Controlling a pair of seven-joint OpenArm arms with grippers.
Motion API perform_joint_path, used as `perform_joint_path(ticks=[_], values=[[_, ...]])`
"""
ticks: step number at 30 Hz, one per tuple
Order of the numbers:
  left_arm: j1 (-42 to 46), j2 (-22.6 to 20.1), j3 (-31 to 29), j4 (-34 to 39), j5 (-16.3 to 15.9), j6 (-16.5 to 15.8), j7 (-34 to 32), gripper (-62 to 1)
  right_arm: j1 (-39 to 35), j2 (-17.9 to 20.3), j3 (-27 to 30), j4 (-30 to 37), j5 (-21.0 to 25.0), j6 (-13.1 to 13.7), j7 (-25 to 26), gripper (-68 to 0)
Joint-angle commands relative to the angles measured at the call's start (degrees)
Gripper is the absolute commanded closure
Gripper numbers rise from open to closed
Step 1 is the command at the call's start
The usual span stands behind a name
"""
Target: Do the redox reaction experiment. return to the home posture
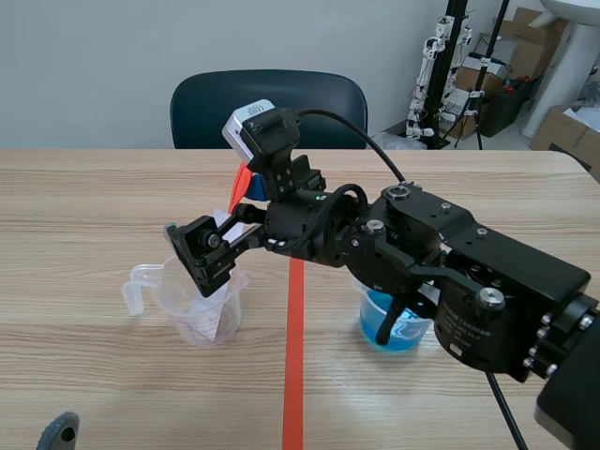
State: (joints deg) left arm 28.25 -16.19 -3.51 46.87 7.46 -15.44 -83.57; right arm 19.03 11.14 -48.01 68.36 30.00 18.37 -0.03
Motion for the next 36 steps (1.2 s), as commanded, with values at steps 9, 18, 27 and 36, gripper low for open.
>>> perform_joint_path(ticks=[9,18,27,36], values=[[0.31,0.13,-0.11,0.55,-0.55,-0.11,-0.59,-62.3,1.29,-0.04,0.44,0.79,0.22,0.04,2.69,-67.9],[1.66,-1.55,-0.13,0.55,-3.91,-0.31,-4.22,-62.3,3.96,0.00,1.01,3.69,-2.78,0.02,2.16,-67.9],[3.80,-5.57,-0.70,0.57,-13.03,1.88,-4.87,-62.3,3.96,1.18,7.52,16.48,-4.31,0.04,0.02,-67.9],[6.69,-14.05,-0.70,6.23,-13.90,2.43,1.68,-62.3,-0.79,7.93,14.78,32.09,-8.79,-4.42,-2.36,-67.9]])
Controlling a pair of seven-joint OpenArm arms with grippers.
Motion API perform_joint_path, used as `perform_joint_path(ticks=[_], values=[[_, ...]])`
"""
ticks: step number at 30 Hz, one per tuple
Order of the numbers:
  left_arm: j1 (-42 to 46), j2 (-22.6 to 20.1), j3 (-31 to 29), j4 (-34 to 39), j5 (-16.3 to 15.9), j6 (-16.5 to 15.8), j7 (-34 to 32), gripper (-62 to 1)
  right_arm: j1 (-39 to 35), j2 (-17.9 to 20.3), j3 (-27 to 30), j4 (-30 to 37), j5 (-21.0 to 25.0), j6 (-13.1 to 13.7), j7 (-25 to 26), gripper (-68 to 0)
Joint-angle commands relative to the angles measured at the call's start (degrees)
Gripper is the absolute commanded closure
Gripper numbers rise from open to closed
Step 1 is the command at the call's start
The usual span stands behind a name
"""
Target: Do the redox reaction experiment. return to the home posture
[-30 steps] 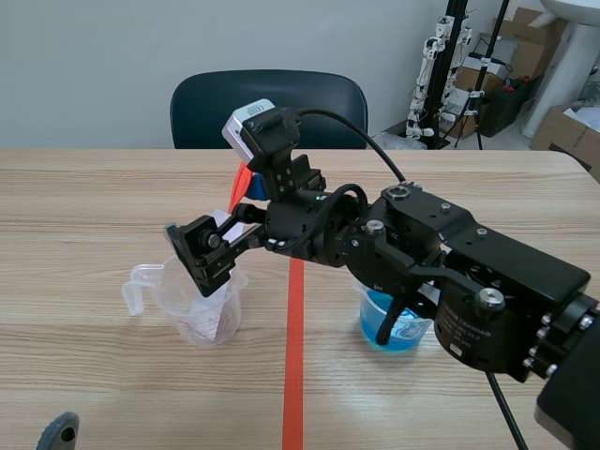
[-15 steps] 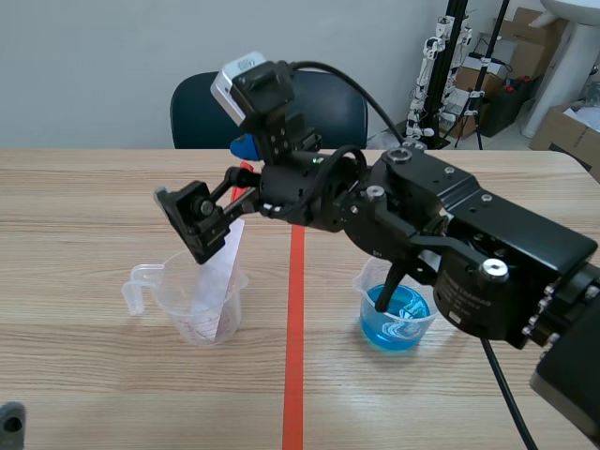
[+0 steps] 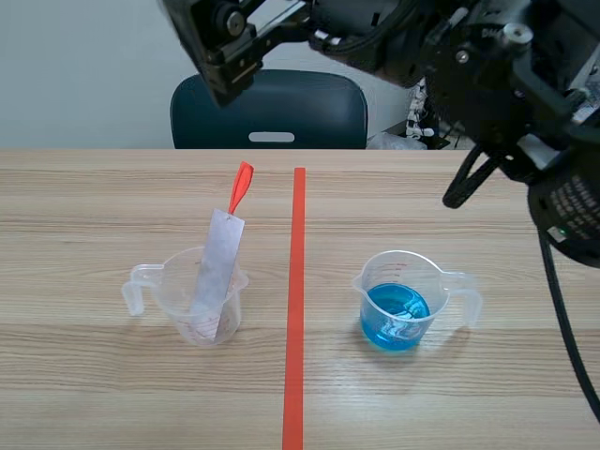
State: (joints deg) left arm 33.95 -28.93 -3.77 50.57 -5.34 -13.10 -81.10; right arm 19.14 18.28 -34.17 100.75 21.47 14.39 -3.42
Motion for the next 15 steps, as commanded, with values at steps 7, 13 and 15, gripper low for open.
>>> perform_joint_path(ticks=[7,13,15], values=[[8.09,-11.34,-0.63,19.76,-8.26,-0.07,14.45,-62.3,-11.63,5.35,10.40,2.51,-6.01,-0.50,6.03,-67.9],[12.76,-12.63,-5.90,35.23,-11.63,-0.07,30.45,-62.3,-21.40,8.94,16.98,5.35,-6.99,-0.50,9.18,-67.9],[13.84,-11.54,-7.63,38.69,-11.61,-0.04,32.39,-62.3,-24.57,9.81,18.73,7.19,-6.99,-0.52,9.16,-67.9]])
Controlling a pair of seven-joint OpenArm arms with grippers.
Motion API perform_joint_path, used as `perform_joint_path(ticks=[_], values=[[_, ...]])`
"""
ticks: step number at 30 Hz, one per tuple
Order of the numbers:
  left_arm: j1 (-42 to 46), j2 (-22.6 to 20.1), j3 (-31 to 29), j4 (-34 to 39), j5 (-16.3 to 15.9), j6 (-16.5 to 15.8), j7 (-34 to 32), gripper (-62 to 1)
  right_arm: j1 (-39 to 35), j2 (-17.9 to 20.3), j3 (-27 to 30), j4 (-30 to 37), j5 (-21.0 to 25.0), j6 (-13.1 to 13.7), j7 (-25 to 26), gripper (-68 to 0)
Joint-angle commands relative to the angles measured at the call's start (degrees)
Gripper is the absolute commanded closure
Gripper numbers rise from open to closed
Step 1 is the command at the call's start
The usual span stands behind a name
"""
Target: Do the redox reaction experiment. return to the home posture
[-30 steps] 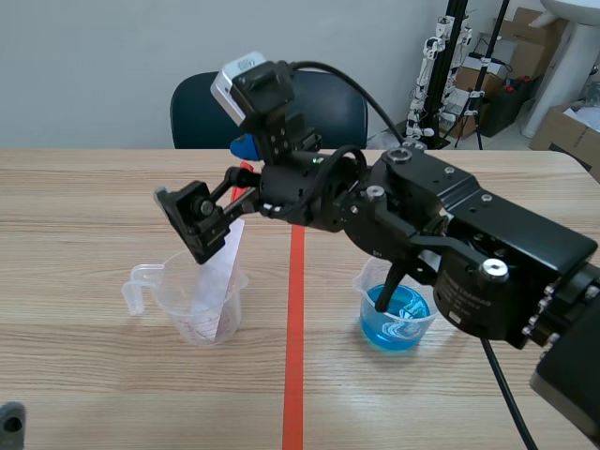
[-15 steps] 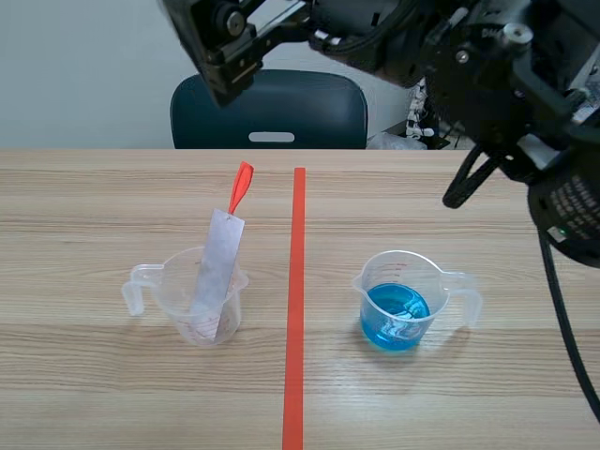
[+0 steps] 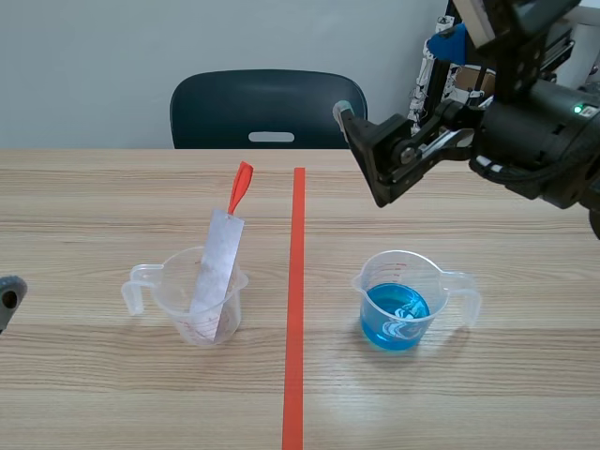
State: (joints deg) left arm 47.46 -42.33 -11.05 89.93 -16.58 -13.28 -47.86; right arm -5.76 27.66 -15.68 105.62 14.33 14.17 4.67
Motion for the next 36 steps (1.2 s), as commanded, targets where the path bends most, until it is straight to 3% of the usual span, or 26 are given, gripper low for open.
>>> perform_joint_path(ticks=[1,6,13,18,23,31,36], values=[[0.66,2.67,-1.14,0.96,-0.26,0.11,-0.11,-62.3,-1.38,0.81,1.16,3.50,0.15,-0.31,1.07,-67.9],[3.34,6.47,-3.58,8.46,1.27,0.09,4.24,-62.3,-9.81,1.68,5.68,9.62,0.17,-1.14,1.14,-67.9],[4.90,14.10,-4.52,17.16,11.23,0.17,8.96,-62.3,-20.61,1.68,10.32,15.98,0.17,-1.14,4.52,-67.9],[4.96,19.47,-4.50,19.34,17.40,0.09,8.98,-62.3,-27.47,1.68,13.57,17.22,0.13,-1.11,10.01,-67.9],[6.29,18.78,-4.33,19.32,17.70,0.09,8.68,-62.3,-32.76,1.70,16.28,17.25,-2.38,-1.07,13.97,-67.9],[10.54,15.21,-3.48,20.61,17.57,0.50,6.40,-62.3,-39.36,1.70,20.11,17.44,-2.36,-0.68,15.93,-67.9],[12.15,14.49,-2.60,21.16,17.25,3.72,6.51,-62.3,-41.35,1.70,22.84,19.32,-1.90,0.83,14.84,-67.9]])
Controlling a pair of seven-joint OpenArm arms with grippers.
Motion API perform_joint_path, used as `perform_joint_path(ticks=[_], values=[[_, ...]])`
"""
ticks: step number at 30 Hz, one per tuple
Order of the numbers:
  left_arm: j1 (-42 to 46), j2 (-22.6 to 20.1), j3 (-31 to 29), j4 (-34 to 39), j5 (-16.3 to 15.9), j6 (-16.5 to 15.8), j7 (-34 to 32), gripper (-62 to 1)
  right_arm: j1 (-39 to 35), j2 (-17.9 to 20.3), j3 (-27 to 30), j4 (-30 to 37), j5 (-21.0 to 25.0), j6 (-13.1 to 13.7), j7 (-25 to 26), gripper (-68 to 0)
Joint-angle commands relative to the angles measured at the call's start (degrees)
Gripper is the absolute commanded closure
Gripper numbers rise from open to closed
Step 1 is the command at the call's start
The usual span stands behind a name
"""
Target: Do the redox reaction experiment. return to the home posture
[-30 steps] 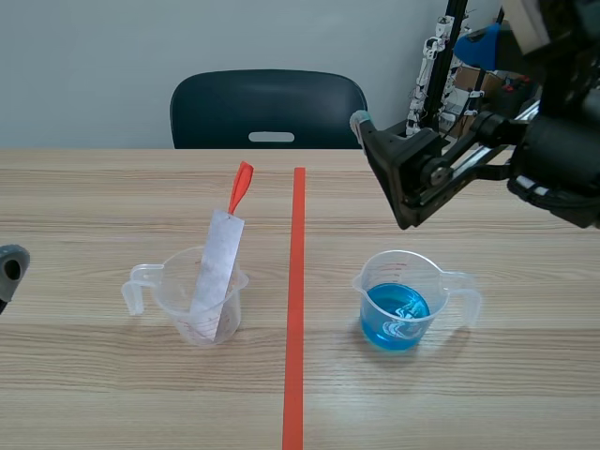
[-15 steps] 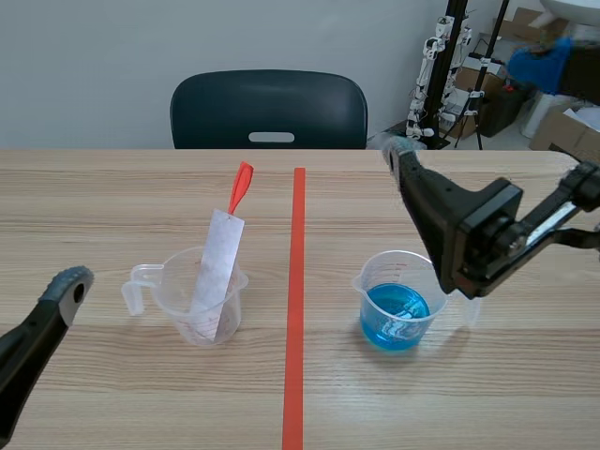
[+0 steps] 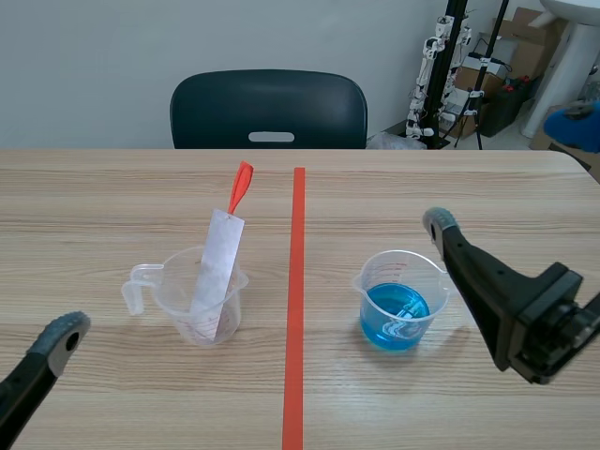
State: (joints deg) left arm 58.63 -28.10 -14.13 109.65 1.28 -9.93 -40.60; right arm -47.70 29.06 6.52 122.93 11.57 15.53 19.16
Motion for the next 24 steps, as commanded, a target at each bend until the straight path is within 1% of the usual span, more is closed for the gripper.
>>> perform_joint_path(ticks=[1,3,5,15,20,24], values=[[1.57,0.26,0.63,1.49,-0.59,0.42,-0.85,-62.3,0.26,0.31,1.07,2.58,1.42,-0.55,-0.57,-67.9],[2.32,0.26,0.63,1.49,-0.59,0.39,-0.96,-62.3,-0.11,0.31,1.92,3.37,3.04,-0.52,-1.62,-67.9],[2.29,0.26,0.63,1.49,-0.59,0.39,-0.70,-62.3,-0.11,0.31,2.32,3.65,3.43,-0.52,-1.70,-67.9],[2.14,0.26,0.61,1.49,-0.59,0.42,-0.31,-62.3,-0.26,0.26,2.58,5.01,3.41,-0.52,-4.48,-67.9],[2.16,0.28,0.61,1.49,-0.59,0.42,-0.31,-62.3,-2.21,-0.09,2.58,5.01,3.39,-0.35,-4.59,-67.9],[2.16,0.28,0.61,1.49,-0.59,0.42,-0.26,-62.3,-4.37,-0.17,2.58,5.01,2.91,-1.22,-5.38,-67.9]])
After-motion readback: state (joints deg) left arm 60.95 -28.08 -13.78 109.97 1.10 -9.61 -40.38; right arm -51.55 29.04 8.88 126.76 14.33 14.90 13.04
